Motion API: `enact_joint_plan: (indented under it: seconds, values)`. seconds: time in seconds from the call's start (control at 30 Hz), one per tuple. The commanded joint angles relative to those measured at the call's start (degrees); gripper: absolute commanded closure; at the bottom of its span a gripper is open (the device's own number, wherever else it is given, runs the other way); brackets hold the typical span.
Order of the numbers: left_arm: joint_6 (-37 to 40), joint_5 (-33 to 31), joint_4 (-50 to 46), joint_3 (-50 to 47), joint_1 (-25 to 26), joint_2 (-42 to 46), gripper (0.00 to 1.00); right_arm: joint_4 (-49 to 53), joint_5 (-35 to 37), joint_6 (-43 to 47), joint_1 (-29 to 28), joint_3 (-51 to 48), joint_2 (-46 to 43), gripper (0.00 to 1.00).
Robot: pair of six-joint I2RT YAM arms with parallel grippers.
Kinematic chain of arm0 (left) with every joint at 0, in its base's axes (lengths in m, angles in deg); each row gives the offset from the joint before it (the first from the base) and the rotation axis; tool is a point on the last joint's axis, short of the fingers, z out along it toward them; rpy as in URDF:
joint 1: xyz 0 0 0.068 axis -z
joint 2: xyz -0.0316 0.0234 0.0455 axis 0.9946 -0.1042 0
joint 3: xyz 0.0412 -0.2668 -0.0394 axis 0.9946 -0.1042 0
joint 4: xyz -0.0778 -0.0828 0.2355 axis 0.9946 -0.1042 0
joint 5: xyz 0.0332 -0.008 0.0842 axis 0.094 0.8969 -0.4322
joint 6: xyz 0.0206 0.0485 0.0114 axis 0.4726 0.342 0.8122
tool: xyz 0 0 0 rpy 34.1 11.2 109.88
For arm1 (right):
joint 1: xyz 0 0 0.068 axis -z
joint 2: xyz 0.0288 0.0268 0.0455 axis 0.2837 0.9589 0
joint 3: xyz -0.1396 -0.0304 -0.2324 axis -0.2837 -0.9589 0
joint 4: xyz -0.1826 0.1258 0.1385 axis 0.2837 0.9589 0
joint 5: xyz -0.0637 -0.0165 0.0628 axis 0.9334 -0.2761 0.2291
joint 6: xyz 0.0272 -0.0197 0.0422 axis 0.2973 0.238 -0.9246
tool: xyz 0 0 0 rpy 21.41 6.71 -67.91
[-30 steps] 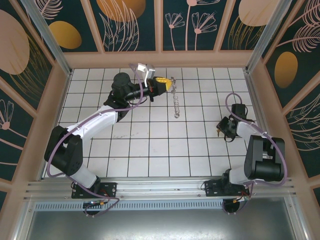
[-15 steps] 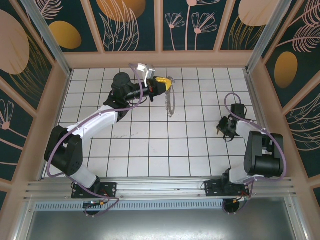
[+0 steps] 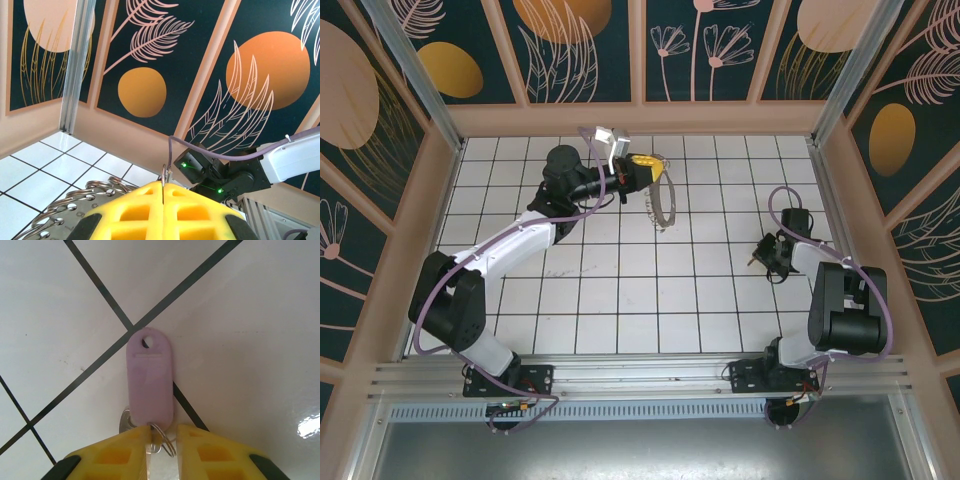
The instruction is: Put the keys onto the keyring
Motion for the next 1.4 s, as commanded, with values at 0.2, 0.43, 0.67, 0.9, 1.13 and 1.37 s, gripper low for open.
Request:
enact_joint_plan:
  seconds: [0.2,0.43,0.67,0.9,1.13,1.37]
  values:
    - [-0.88,0.95,4.58,0.65,0.04,0.45,1.0,0.14,-0.14,0.55,0.45,-1.46,-2.35,0.86]
    - [-1.47,1.13,4.76,0.58,0.0,0.36,1.0,0.83,-0.54,0.83,0.53,-1.66,-3.92,0.98]
    - [-1.54,1.2,4.41,0.85,-0.02,0.49,1.0,1.2,-6.4,1.97,0.42,-0.27,-10.32,1.0]
    - [1.24,1.02,0.01,2.4,0.0,1.19,1.0,-10.79,-30.29,4.91,-0.77,3.16,-21.57,1.0]
    - [5.37,1.25,-5.55,5.22,0.04,2.44,1.0,-28.54,-50.74,4.4,-1.94,5.61,-24.7,1.0]
    - [8.77,2.27,-10.9,9.13,0.02,3.28,1.0,-44.82,-55.35,-1.62,-6.18,6.28,-24.57,1.0]
